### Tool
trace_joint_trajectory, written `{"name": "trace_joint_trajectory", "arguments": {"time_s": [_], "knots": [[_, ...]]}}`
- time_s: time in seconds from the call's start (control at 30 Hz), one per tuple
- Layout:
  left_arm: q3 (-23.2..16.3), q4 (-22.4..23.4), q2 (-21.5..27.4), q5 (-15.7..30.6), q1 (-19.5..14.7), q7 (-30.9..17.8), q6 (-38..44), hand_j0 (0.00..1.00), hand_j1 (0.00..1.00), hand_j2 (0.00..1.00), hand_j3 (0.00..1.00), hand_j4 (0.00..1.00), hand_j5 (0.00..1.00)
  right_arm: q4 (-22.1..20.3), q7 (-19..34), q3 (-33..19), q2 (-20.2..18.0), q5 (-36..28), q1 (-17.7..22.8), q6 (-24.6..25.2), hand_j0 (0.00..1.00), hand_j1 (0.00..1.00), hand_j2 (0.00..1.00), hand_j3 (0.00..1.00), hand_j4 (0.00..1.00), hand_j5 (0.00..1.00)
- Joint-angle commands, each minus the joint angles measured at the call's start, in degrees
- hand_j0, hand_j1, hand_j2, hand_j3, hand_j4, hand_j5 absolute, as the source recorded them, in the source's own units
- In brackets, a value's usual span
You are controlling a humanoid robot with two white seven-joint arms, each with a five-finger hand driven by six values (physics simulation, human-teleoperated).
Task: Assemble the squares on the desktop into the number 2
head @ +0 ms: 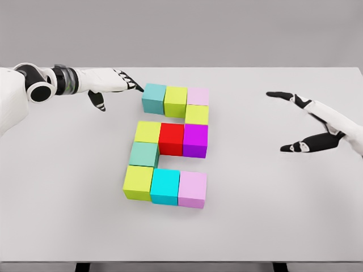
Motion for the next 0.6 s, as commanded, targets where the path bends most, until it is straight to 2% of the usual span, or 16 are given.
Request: {"name": "trace_joint_trajectory", "arguments": {"time_s": [0.0,0.03,0.07,0.27,0.3,0.37,0.4,0.57], "knots": [[0.14,0.04,0.01,0.26,0.0,0.03,0.09,1.0,1.0,1.0,1.0,1.0,1.0,1.22,-0.02,-2.26,1.96,0.1,0.0,0.13,1.0,1.0,1.0,1.0,1.0,1.0],[0.14,0.04,0.01,0.26,0.0,0.03,0.09,1.0,1.0,1.0,1.0,1.0,1.0,1.22,-0.02,-2.26,1.96,0.1,0.0,0.13,1.0,1.0,1.0,1.0,1.0,1.0],[0.49,0.04,0.8,0.52,-0.44,0.03,0.09,1.0,1.0,1.0,1.0,1.0,1.0,3.77,-0.02,-2.7,4.95,0.54,0.79,0.13,1.0,1.0,1.0,1.0,1.0,1.0],[0.49,0.04,0.8,0.52,-0.44,0.03,0.09,1.0,1.0,1.0,1.0,1.0,1.0,3.77,-0.02,-2.7,4.95,0.54,0.79,0.13,1.0,1.0,1.0,1.0,1.0,1.0],[2.06,-1.09,14.81,1.31,-0.53,0.2,0.09,1.0,1.0,1.0,1.0,1.0,1.0,8.56,-0.02,-2.7,5.82,0.36,0.79,0.13,1.0,1.0,1.0,1.0,1.0,1.0],[2.07,-1.1,14.95,1.32,-0.53,0.2,0.09,1.0,1.0,1.0,1.0,1.0,1.0,8.6,-0.02,-2.7,5.83,0.36,0.79,0.13,1.0,1.0,1.0,1.0,1.0,1.0],[2.07,-1.02,16.71,1.14,-0.44,0.2,0.09,1.0,1.0,1.0,1.0,1.0,1.0,8.69,-0.02,-2.7,5.83,0.36,0.88,0.13,1.0,1.0,1.0,1.0,1.0,1.0],[2.07,-1.02,16.71,1.14,-0.44,0.2,0.09,1.0,1.0,1.0,1.0,1.0,1.0,8.69,-0.02,-2.7,5.83,0.36,0.88,0.13,1.0,1.0,1.0,1.0,1.0,1.0]]}}
